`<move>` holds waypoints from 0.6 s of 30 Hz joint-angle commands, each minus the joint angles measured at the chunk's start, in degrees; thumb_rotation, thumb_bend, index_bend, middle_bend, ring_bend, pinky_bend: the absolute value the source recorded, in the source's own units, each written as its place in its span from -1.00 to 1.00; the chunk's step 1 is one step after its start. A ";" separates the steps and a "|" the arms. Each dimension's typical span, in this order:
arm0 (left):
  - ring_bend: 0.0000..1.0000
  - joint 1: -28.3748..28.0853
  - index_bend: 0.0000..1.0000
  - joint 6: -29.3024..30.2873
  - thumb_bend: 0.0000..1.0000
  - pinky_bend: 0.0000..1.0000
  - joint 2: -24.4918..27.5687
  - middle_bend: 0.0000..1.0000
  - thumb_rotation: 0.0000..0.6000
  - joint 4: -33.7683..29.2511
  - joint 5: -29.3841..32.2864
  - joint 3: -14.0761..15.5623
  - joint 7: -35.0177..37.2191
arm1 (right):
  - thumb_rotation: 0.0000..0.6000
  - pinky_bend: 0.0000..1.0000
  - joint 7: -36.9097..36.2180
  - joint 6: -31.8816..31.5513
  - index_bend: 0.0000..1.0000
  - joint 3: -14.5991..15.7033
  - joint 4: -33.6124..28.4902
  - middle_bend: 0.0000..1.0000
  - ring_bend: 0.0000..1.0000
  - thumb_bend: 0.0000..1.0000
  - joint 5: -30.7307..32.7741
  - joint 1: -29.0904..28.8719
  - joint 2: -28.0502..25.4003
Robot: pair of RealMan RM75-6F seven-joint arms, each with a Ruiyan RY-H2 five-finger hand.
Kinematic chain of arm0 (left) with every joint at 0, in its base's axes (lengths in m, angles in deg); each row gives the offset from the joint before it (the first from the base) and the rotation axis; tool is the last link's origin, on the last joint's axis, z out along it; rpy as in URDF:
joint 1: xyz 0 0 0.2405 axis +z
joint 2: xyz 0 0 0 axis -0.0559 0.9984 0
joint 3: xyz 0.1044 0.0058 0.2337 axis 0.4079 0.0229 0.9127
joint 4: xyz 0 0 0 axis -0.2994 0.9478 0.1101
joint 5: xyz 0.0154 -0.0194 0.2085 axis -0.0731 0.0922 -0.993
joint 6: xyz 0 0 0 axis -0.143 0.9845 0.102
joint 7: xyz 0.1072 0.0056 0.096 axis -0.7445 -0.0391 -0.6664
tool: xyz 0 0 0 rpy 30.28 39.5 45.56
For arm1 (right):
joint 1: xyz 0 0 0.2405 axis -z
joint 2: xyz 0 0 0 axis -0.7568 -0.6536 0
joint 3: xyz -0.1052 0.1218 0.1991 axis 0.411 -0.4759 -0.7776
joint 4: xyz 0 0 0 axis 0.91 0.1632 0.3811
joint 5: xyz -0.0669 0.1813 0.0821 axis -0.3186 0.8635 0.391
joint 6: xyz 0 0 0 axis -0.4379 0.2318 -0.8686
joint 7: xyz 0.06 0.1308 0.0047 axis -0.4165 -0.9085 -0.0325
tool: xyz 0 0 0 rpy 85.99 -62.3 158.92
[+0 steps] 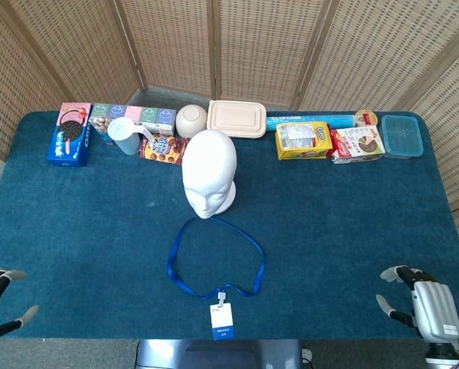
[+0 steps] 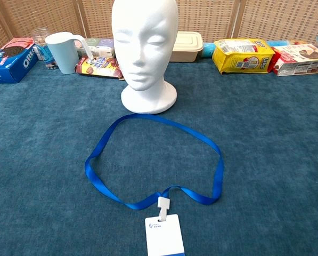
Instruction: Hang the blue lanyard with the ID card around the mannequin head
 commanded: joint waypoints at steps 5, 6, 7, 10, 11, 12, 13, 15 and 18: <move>-0.43 -0.20 -0.30 -0.72 -0.86 -0.83 -0.19 -0.20 0.65 -0.18 0.47 0.07 -0.14 | 0.96 -0.16 -0.22 0.23 -0.11 -0.03 0.07 -0.02 -0.07 -0.45 0.35 -0.07 0.20; -0.43 -0.28 -0.30 -0.85 -0.86 -0.83 0.05 -0.20 0.64 -0.21 0.38 0.09 -0.47 | 0.95 -0.15 -0.31 0.38 -0.11 -0.04 0.08 -0.02 -0.07 -0.45 0.44 -0.14 0.17; -0.43 -0.32 -0.30 -0.80 -0.86 -0.83 0.35 -0.20 0.64 -0.35 0.25 0.08 -0.66 | 0.95 -0.15 -0.38 0.45 -0.11 -0.06 0.11 -0.02 -0.07 -0.45 0.44 -0.21 0.12; -0.43 -0.19 -0.30 -0.12 -0.86 -0.83 0.89 -0.20 0.65 -0.70 -0.16 -0.05 -0.68 | 0.97 -0.15 -0.66 0.48 -0.11 -0.04 0.27 -0.02 -0.07 -0.45 0.23 -0.31 0.12; -0.43 -0.09 -0.30 0.24 -0.86 -0.83 1.10 -0.20 0.64 -0.80 -0.45 -0.06 -0.65 | 0.97 -0.14 -0.94 0.48 -0.11 -0.02 0.28 -0.02 -0.07 -0.45 0.16 -0.33 0.14; -0.43 -0.03 -0.30 0.42 -0.86 -0.83 1.23 -0.19 0.64 -0.85 -0.61 -0.04 -0.60 | 0.97 -0.13 -1.17 0.48 -0.11 -0.01 0.28 -0.02 -0.07 -0.45 0.10 -0.35 0.14; -0.43 0.03 -0.30 0.56 -0.86 -0.83 1.39 -0.20 0.64 -0.96 -0.78 0.02 -0.49 | 0.97 -0.12 -1.50 0.51 -0.11 0.05 0.29 -0.02 -0.07 -0.45 -0.01 -0.38 0.11; -0.43 0.02 -0.30 0.59 -0.86 -0.83 1.59 -0.20 0.64 -1.18 -0.85 0.04 -0.25 | 0.97 -0.10 -2.05 0.72 -0.11 0.09 0.27 -0.02 -0.06 -0.45 -0.11 -0.54 0.08; -0.42 -0.27 -0.30 0.20 -0.86 -0.83 1.95 -0.20 0.66 -1.58 -0.78 -0.08 -0.21 | 0.96 -0.10 -2.34 1.54 -0.11 0.15 0.09 -0.02 -0.05 -0.45 -0.18 -1.01 -0.10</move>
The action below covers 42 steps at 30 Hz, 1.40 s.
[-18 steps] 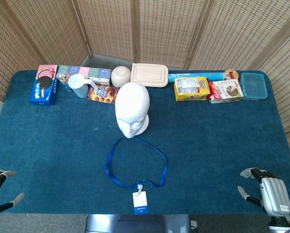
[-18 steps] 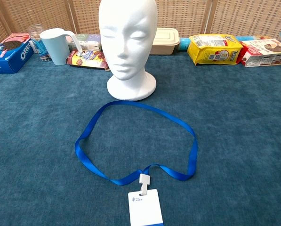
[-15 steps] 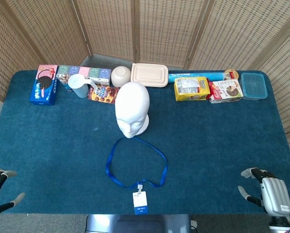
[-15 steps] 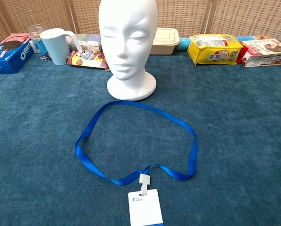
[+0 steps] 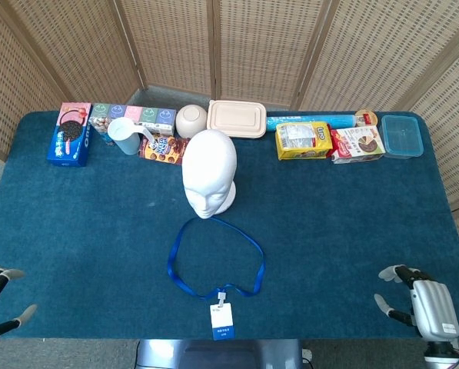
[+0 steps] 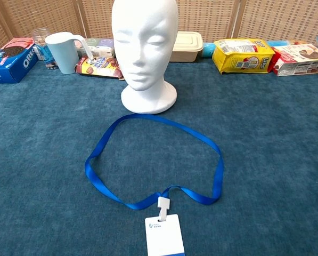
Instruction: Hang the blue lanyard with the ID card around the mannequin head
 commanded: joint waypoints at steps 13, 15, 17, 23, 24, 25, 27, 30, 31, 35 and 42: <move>-0.41 -2.44 -0.30 -3.22 -0.86 -0.83 2.97 -0.20 0.64 -2.37 -1.57 0.13 0.49 | 0.96 0.09 -0.42 9.58 -0.13 -1.99 -1.38 0.03 0.04 -0.45 -3.69 -8.67 -0.33; -0.41 -2.90 -0.30 -3.74 -0.86 -0.83 3.20 -0.19 0.65 -2.72 -1.42 -0.13 0.23 | 0.96 0.13 -0.36 11.92 -0.14 -2.81 -1.45 0.06 0.07 -0.45 -3.89 -10.83 0.25; -0.41 -3.39 -0.30 -4.31 -0.86 -0.83 3.39 -0.19 0.65 -3.11 -1.19 -0.43 -0.13 | 0.97 0.19 -0.27 14.23 -0.17 -3.55 -1.27 0.09 0.13 -0.45 -4.06 -12.99 1.18; -0.41 -4.93 -0.30 -6.25 -0.86 -0.83 3.56 -0.20 0.64 -4.07 -0.07 -1.34 -1.24 | 0.97 0.53 1.50 20.37 -0.20 -5.43 0.66 0.26 0.45 -0.45 -3.95 -18.91 5.37; -0.41 -5.25 -0.30 -6.68 -0.86 -0.83 3.58 -0.20 0.65 -4.21 0.20 -1.50 -1.44 | 0.96 0.54 2.01 21.81 -0.20 -5.65 1.26 0.27 0.45 -0.45 -4.13 -20.19 6.13; -0.41 -5.58 -0.30 -7.12 -0.86 -0.83 3.59 -0.20 0.65 -4.32 0.49 -1.69 -1.62 | 0.96 0.54 2.54 23.30 -0.20 -5.88 1.78 0.28 0.46 -0.45 -4.15 -21.46 6.77; -0.41 -6.10 -0.30 -7.81 -0.86 -0.83 3.56 -0.20 0.66 -4.46 0.94 -1.95 -1.93 | 0.96 0.54 3.13 25.27 -0.20 -6.38 2.55 0.31 0.47 -0.45 -4.29 -23.45 7.80; -0.41 -6.84 -0.30 -8.85 -0.85 -0.83 3.39 -0.20 0.64 -4.53 1.62 -2.24 -2.36 | 0.97 0.55 3.67 27.69 -0.20 -6.99 3.96 0.35 0.52 -0.46 -4.46 -26.17 9.46; -0.41 -7.00 -0.30 -9.11 -0.85 -0.83 3.35 -0.19 0.63 -4.52 1.79 -2.28 -2.42 | 0.97 0.55 3.98 28.39 -0.20 -7.16 4.43 0.37 0.54 -0.47 -4.78 -27.03 9.95; -0.41 -7.72 -0.31 -10.28 -0.86 -0.83 3.34 -0.20 0.64 -4.29 2.71 -2.42 -2.68 | 0.97 0.57 5.84 30.30 -0.18 -7.84 8.13 0.39 0.55 -0.51 -6.79 -30.76 12.51; -0.41 -8.46 -0.30 -10.92 -0.86 -0.83 3.55 -0.19 0.65 -4.03 3.50 -2.69 -2.45 | 0.96 0.70 7.19 32.32 -0.18 -8.34 13.37 0.46 0.69 -0.52 -9.04 -35.73 15.52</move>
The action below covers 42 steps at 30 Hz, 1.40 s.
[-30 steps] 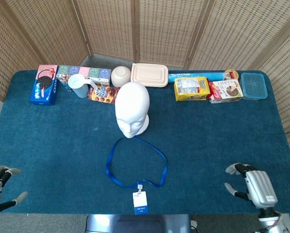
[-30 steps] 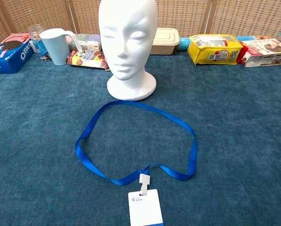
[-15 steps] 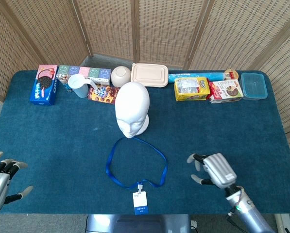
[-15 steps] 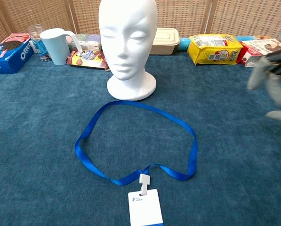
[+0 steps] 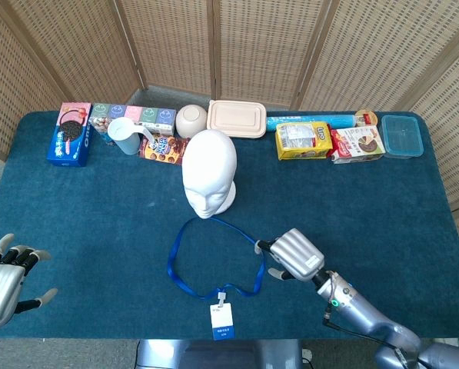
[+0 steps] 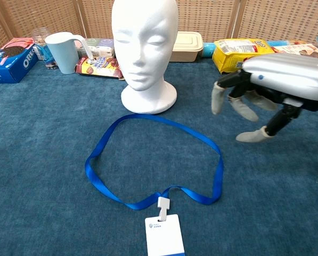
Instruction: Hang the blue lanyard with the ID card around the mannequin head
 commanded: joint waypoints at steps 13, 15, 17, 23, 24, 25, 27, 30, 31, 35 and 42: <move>-0.41 -1.16 -0.30 -0.77 -0.86 -0.83 0.44 -0.19 0.64 -0.08 0.68 -0.13 0.20 | 0.96 0.95 2.30 3.04 -0.18 1.92 10.92 0.65 0.98 -0.47 -4.62 -8.53 6.36; -0.41 -1.24 -0.31 -0.96 -0.86 -0.83 0.40 -0.19 0.64 -0.01 0.81 0.00 0.31 | 0.97 0.95 2.89 3.37 -0.18 2.45 12.45 0.65 0.98 -0.47 -5.51 -9.50 6.64; -0.41 -1.29 -0.30 -1.08 -0.86 -0.83 0.30 -0.19 0.65 0.08 0.83 0.14 0.34 | 0.97 0.95 2.95 3.71 -0.16 2.78 13.30 0.65 0.99 -0.47 -5.73 -10.27 6.88; -0.41 -1.56 -0.30 -1.31 -0.86 -0.83 0.04 -0.20 0.65 0.44 0.98 0.28 0.65 | 0.97 0.94 2.74 2.88 -0.07 3.47 16.07 0.65 0.98 -0.47 -6.42 -11.99 7.61; -0.41 -1.61 -0.30 -1.36 -0.86 -0.83 0.03 -0.20 0.65 0.50 1.05 0.27 0.67 | 0.97 0.94 2.89 3.03 -0.06 3.70 16.52 0.64 0.97 -0.47 -6.57 -12.24 7.72; -0.41 -1.71 -0.30 -1.46 -0.86 -0.83 0.00 -0.20 0.64 0.57 1.14 0.26 0.72 | 0.96 0.93 3.17 3.30 -0.06 4.02 17.12 0.64 0.97 -0.47 -6.77 -12.63 7.87; -0.41 -1.90 -0.31 -1.61 -0.86 -0.83 -0.07 -0.20 0.64 0.66 1.22 0.20 0.79 | 0.96 0.90 3.46 3.72 -0.06 4.49 17.95 0.63 0.95 -0.47 -6.96 -13.24 8.14; -0.41 -2.10 -0.30 -1.78 -0.86 -0.83 -0.13 -0.20 0.65 0.77 1.37 0.20 0.85 | 0.96 0.85 3.96 4.44 -0.06 5.20 18.76 0.61 0.92 -0.47 -7.25 -14.20 8.24; -0.41 -2.13 -0.30 -1.80 -0.86 -0.83 -0.12 -0.20 0.65 0.78 1.41 0.21 0.85 | 0.96 0.84 4.06 4.54 -0.06 5.37 18.90 0.60 0.92 -0.47 -7.32 -14.40 8.22; -0.38 -2.24 -0.30 -1.91 -0.86 -0.83 -0.17 -0.20 0.65 0.77 1.54 0.33 0.85 | 0.97 0.83 4.79 5.07 -0.06 6.43 19.86 0.58 0.91 -0.47 -7.79 -15.38 8.16; -0.35 -2.41 -0.30 -2.14 -0.86 -0.83 -0.18 -0.19 0.65 0.48 1.71 0.59 0.52 | 0.97 0.83 5.50 6.20 -0.06 8.16 21.31 0.55 0.89 -0.48 -7.80 -16.47 8.13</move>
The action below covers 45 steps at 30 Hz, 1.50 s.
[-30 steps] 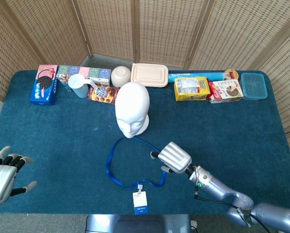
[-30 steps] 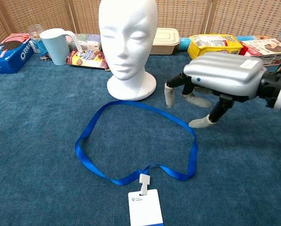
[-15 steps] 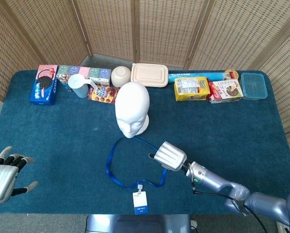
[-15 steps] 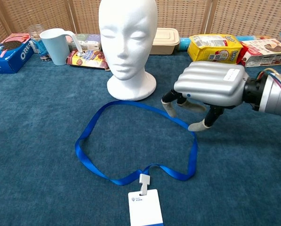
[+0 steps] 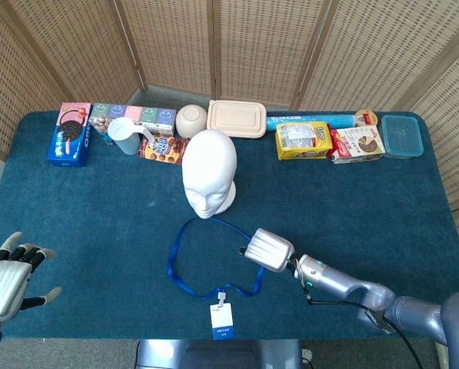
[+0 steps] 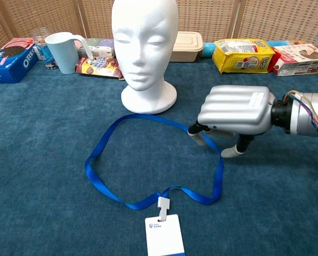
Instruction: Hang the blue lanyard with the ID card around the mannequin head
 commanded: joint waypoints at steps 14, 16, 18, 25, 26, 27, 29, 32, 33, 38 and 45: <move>-0.32 -0.43 -0.30 -0.27 -0.86 -0.83 -0.34 -0.18 0.65 -0.13 0.26 0.23 -0.26 | 0.97 0.83 -0.02 -0.63 -0.06 1.99 3.48 0.55 0.89 -0.48 0.52 -1.47 0.57; -0.32 -0.46 -0.30 -0.20 -0.86 -0.83 -0.30 -0.18 0.65 -0.16 0.21 0.24 -0.13 | 0.97 0.84 0.10 -0.48 -0.06 2.20 3.73 0.55 0.89 -0.47 0.61 -1.68 0.58; -0.32 -0.50 -0.31 -0.23 -0.86 -0.83 -0.27 -0.18 0.65 -0.19 0.22 0.30 -0.01 | 0.96 0.84 0.22 -0.22 -0.06 2.39 3.98 0.54 0.89 -0.48 0.77 -1.91 0.60; -0.32 -0.59 -0.30 -0.39 -0.86 -0.83 -0.30 -0.18 0.65 -0.17 0.33 0.49 0.27 | 0.96 0.84 0.53 0.37 -0.06 2.76 4.57 0.55 0.89 -0.47 1.35 -2.55 0.59; -0.32 -0.60 -0.30 -0.37 -0.86 -0.83 -0.27 -0.18 0.66 -0.17 0.28 0.52 0.33 | 0.96 0.84 0.60 0.39 -0.06 2.84 4.57 0.55 0.89 -0.48 1.49 -2.58 0.56; -0.32 -0.61 -0.30 -0.36 -0.86 -0.83 -0.27 -0.18 0.66 -0.16 0.27 0.53 0.36 | 0.97 0.84 0.71 0.34 -0.06 2.88 4.60 0.55 0.89 -0.48 1.53 -2.60 0.56; -0.32 -0.67 -0.30 -0.35 -0.86 -0.83 -0.26 -0.18 0.65 -0.15 0.26 0.54 0.41 | 0.97 0.85 0.86 0.36 -0.06 3.00 4.71 0.54 0.89 -0.48 1.80 -2.64 0.60; -0.32 -0.76 -0.30 -0.42 -0.86 -0.83 -0.19 -0.18 0.65 -0.19 0.31 0.56 0.48 | 0.96 0.85 1.00 0.33 -0.06 3.30 4.63 0.54 0.89 -0.47 2.02 -2.66 0.68; -0.32 -0.77 -0.30 -0.42 -0.86 -0.83 -0.19 -0.18 0.65 -0.20 0.33 0.56 0.50 | 0.96 0.85 1.06 0.27 -0.06 3.38 4.56 0.55 0.89 -0.47 2.03 -2.66 0.68; -0.32 -0.94 -0.30 -0.46 -0.86 -0.83 -0.19 -0.18 0.65 -0.25 0.23 0.55 0.49 | 0.97 0.86 1.74 0.26 -0.05 3.61 4.18 0.55 0.90 -0.48 2.49 -2.65 0.68; -0.32 -0.91 -0.30 -0.26 -0.86 -0.83 -0.07 -0.18 0.64 -0.30 0.20 0.65 0.73 | 0.97 0.86 2.75 0.67 -0.04 4.02 3.49 0.54 0.90 -0.47 3.07 -2.74 0.34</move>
